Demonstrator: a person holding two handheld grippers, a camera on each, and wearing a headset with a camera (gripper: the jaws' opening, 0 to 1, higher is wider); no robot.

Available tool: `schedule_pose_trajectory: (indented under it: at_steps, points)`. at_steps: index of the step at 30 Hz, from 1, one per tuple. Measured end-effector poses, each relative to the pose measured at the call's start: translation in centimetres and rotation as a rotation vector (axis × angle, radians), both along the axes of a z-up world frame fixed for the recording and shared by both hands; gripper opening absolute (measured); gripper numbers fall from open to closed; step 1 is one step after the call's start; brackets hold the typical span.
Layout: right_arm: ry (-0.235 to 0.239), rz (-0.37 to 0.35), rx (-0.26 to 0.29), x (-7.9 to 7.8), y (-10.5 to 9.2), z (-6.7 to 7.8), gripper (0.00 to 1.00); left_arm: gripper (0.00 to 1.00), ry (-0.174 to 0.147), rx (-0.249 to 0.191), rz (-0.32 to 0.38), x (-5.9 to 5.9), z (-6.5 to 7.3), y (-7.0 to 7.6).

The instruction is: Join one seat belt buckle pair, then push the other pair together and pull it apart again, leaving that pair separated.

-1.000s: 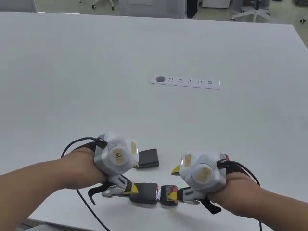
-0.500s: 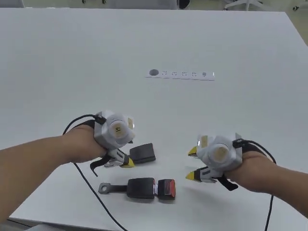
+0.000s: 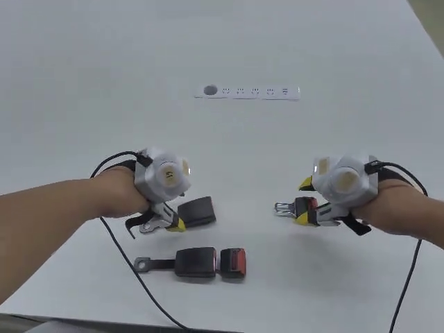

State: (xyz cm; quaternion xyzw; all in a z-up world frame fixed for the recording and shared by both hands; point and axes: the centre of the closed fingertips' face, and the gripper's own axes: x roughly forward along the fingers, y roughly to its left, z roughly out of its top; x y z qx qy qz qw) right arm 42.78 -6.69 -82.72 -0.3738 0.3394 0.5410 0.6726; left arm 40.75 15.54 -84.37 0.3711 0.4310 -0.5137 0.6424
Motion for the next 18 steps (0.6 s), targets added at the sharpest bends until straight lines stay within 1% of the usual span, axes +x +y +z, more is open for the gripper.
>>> schedule_pose_trajectory:
  at_steps: [1,2,3,4,5,6,8,10,11,12,15,18]
  points:
    - [0.004,0.002,-0.013,0.0,-0.4,-0.3,0.40,0.47,0.003,0.003,-0.009,0.0,-0.1,0.0]
    - [0.004,0.005,-0.024,0.1,-0.8,-0.6,0.40,0.46,0.002,0.003,-0.030,0.2,-0.2,-0.1]
    - [0.009,0.005,-0.024,0.2,-0.9,-0.8,0.40,0.45,0.001,0.006,-0.036,0.3,-0.3,-0.1]
    - [0.025,0.000,-0.024,0.1,-1.0,-1.0,0.40,0.45,0.009,0.007,-0.035,0.3,-0.5,-0.2]
    - [0.024,0.007,-0.031,0.0,-1.2,-1.2,0.40,0.45,0.024,0.004,-0.051,0.0,-0.6,-0.3]
    - [0.024,0.012,-0.037,0.1,-1.3,-1.4,0.40,0.44,0.030,0.005,-0.064,-0.2,-0.8,-0.4]
    - [0.035,0.012,-0.039,0.1,-1.4,-1.7,0.39,0.44,0.039,0.023,-0.086,-0.3,-1.2,-0.4]
    - [0.038,0.016,-0.045,0.1,-1.5,-1.9,0.38,0.41,0.036,0.024,-0.097,-0.1,-1.5,-0.6]
    - [0.044,0.015,-0.044,0.1,-1.5,-2.0,0.38,0.39,0.030,0.022,-0.101,0.0,-1.4,-0.8]
    - [0.046,0.018,-0.046,0.2,-1.5,-2.1,0.37,0.38,0.033,0.023,-0.111,-0.2,-1.4,-1.0]
    - [0.056,0.028,-0.056,0.1,-1.6,-2.5,0.35,0.37,0.035,0.028,-0.133,-0.2,-1.4,-1.1]
    - [0.059,0.036,-0.064,0.2,-1.7,-2.7,0.34,0.36,0.035,0.030,-0.185,-0.4,-1.4,-1.2]
